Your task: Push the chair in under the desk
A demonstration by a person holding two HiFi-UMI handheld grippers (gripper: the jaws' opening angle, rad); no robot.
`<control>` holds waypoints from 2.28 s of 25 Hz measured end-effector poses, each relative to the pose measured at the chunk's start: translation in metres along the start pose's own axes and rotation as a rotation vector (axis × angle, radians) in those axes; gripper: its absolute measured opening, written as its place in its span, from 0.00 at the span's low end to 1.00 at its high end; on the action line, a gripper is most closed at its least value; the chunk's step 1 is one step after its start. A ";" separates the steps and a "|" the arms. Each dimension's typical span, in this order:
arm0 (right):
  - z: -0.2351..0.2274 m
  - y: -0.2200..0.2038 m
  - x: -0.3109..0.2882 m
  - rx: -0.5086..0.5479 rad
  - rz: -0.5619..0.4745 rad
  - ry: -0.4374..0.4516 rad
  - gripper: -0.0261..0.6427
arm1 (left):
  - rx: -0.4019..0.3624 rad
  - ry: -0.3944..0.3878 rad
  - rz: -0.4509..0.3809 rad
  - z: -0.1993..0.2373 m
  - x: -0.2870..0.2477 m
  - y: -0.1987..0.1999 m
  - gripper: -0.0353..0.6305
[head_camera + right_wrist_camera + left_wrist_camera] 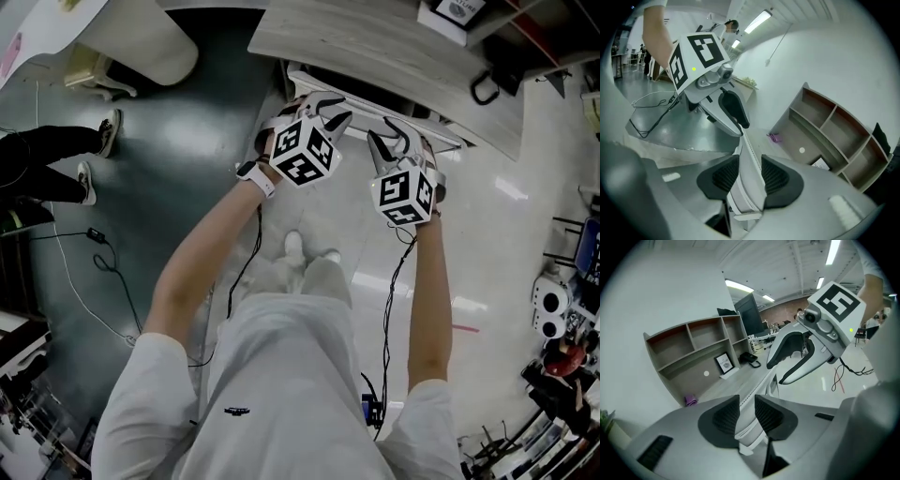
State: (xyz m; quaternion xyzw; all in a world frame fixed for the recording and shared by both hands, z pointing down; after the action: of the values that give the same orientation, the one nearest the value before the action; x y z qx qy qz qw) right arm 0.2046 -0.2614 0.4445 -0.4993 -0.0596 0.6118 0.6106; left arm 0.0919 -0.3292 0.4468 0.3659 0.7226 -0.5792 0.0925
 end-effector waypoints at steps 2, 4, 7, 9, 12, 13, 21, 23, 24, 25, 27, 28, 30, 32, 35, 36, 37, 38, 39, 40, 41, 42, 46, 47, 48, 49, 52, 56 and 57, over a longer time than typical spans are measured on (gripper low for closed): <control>0.004 0.004 0.014 -0.029 -0.012 -0.017 0.25 | 0.037 0.027 -0.025 -0.007 0.016 0.001 0.18; 0.007 0.009 0.030 -0.059 -0.031 -0.036 0.22 | 0.075 0.056 -0.054 -0.013 0.033 0.004 0.13; 0.012 0.017 0.051 -0.092 -0.058 -0.067 0.18 | 0.140 0.083 -0.089 -0.023 0.058 0.007 0.09; 0.017 0.024 0.064 -0.106 -0.065 -0.085 0.17 | 0.190 0.084 -0.106 -0.030 0.074 0.009 0.07; 0.025 0.035 0.084 -0.145 -0.071 -0.111 0.17 | 0.234 0.092 -0.125 -0.043 0.100 0.011 0.06; 0.028 0.038 0.092 -0.168 -0.074 -0.120 0.17 | 0.234 0.098 -0.127 -0.048 0.108 0.013 0.06; 0.088 0.019 0.161 -0.306 -0.046 -0.187 0.16 | 0.310 0.141 -0.132 -0.084 0.164 0.000 0.06; 0.101 0.019 0.171 -0.333 -0.028 -0.194 0.16 | 0.357 0.143 -0.125 -0.088 0.181 -0.011 0.06; 0.105 0.021 0.176 -0.354 -0.033 -0.202 0.16 | 0.365 0.143 -0.122 -0.090 0.189 -0.014 0.06; 0.108 0.024 0.181 -0.368 -0.041 -0.213 0.16 | 0.367 0.144 -0.120 -0.092 0.195 -0.017 0.06; 0.114 0.030 0.190 -0.385 -0.057 -0.237 0.16 | 0.381 0.147 -0.124 -0.097 0.206 -0.023 0.06; 0.116 0.033 0.195 -0.398 -0.066 -0.248 0.16 | 0.393 0.148 -0.127 -0.100 0.212 -0.025 0.06; 0.118 0.040 0.207 -0.429 -0.089 -0.266 0.16 | 0.410 0.153 -0.133 -0.106 0.225 -0.028 0.06; 0.117 0.049 0.220 -0.448 -0.117 -0.287 0.13 | 0.426 0.159 -0.147 -0.111 0.239 -0.028 0.06; 0.114 0.061 0.239 -0.457 -0.157 -0.326 0.11 | 0.449 0.158 -0.177 -0.119 0.256 -0.025 0.06; 0.113 0.064 0.245 -0.461 -0.171 -0.340 0.10 | 0.456 0.159 -0.186 -0.121 0.261 -0.024 0.06; 0.112 0.068 0.250 -0.465 -0.184 -0.352 0.08 | 0.465 0.160 -0.196 -0.124 0.266 -0.023 0.06; 0.112 0.071 0.255 -0.468 -0.197 -0.363 0.07 | 0.475 0.162 -0.207 -0.125 0.272 -0.021 0.06; 0.112 0.074 0.260 -0.471 -0.207 -0.370 0.06 | 0.484 0.166 -0.219 -0.126 0.277 -0.020 0.06; 0.113 0.075 0.265 -0.474 -0.213 -0.373 0.06 | 0.491 0.170 -0.232 -0.127 0.282 -0.018 0.06; 0.114 0.076 0.268 -0.478 -0.216 -0.372 0.06 | 0.495 0.175 -0.244 -0.126 0.287 -0.016 0.06; 0.115 0.077 0.271 -0.483 -0.219 -0.370 0.06 | 0.496 0.180 -0.256 -0.126 0.290 -0.013 0.06; 0.124 0.080 0.278 -0.494 -0.243 -0.365 0.06 | 0.495 0.185 -0.292 -0.125 0.299 -0.005 0.06; 0.127 0.080 0.279 -0.495 -0.247 -0.362 0.06 | 0.497 0.188 -0.297 -0.125 0.301 -0.005 0.06; 0.129 0.080 0.280 -0.499 -0.254 -0.361 0.06 | 0.500 0.192 -0.302 -0.125 0.303 -0.005 0.06; 0.132 0.080 0.281 -0.509 -0.263 -0.362 0.06 | 0.503 0.196 -0.306 -0.125 0.305 -0.005 0.06; 0.138 0.076 0.284 -0.551 -0.290 -0.368 0.06 | 0.510 0.196 -0.314 -0.129 0.309 -0.007 0.06; 0.147 0.072 0.285 -0.553 -0.288 -0.365 0.06 | 0.524 0.193 -0.331 -0.138 0.307 -0.013 0.06; 0.149 0.073 0.285 -0.546 -0.285 -0.363 0.06 | 0.526 0.194 -0.332 -0.140 0.308 -0.014 0.06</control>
State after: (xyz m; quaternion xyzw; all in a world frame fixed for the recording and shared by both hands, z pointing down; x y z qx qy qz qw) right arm 0.1224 0.0303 0.3153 -0.5140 -0.3971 0.5608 0.5134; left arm -0.0968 -0.0738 0.3296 0.3077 0.6033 -0.7158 -0.1703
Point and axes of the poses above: the fingertips, and each gripper's own axes: x backward along the fingers, z to its left, y out of its top, the point moved 8 cm from there along x, backward along the fingers, and after that the axes turned 1 degree about x, right-handed, at the moved point
